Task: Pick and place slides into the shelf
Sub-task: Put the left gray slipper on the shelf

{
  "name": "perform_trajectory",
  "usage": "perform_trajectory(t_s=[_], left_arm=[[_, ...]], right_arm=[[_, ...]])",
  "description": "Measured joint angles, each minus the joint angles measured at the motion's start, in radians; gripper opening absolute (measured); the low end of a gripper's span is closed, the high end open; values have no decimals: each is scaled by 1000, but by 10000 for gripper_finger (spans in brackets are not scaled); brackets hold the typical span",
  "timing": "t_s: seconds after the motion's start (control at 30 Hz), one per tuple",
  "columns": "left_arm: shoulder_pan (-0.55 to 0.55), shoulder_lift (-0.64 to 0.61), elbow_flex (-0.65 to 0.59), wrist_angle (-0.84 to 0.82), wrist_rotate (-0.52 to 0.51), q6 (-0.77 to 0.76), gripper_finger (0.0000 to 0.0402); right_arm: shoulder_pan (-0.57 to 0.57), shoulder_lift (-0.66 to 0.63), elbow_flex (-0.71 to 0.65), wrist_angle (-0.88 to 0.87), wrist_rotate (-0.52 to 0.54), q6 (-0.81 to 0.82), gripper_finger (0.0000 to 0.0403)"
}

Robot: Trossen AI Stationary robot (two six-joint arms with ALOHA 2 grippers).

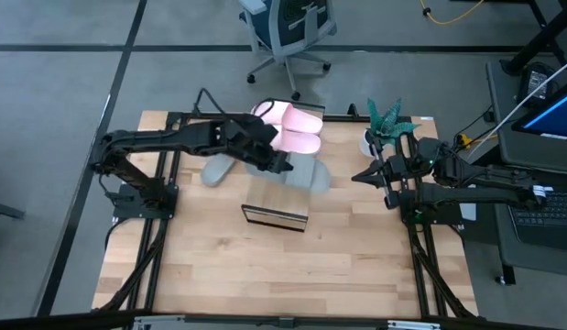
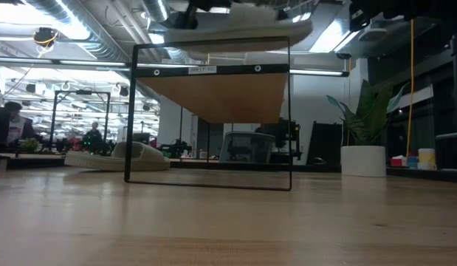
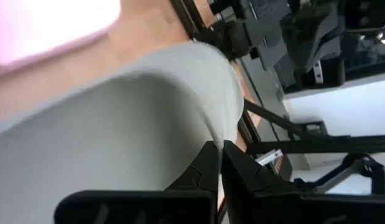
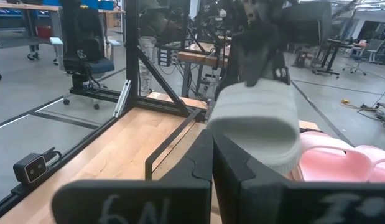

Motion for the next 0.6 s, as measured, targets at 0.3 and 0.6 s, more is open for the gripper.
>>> perform_trajectory(t_s=[0.3,0.6], left_arm=[[-60,-25,-155,143,-59,-27,0],[-33,-62,-414,634,14,-204,0]], right_arm=[[1,-23,0,-11,0,-1,4],[1,-23,0,-17,0,25,4]])
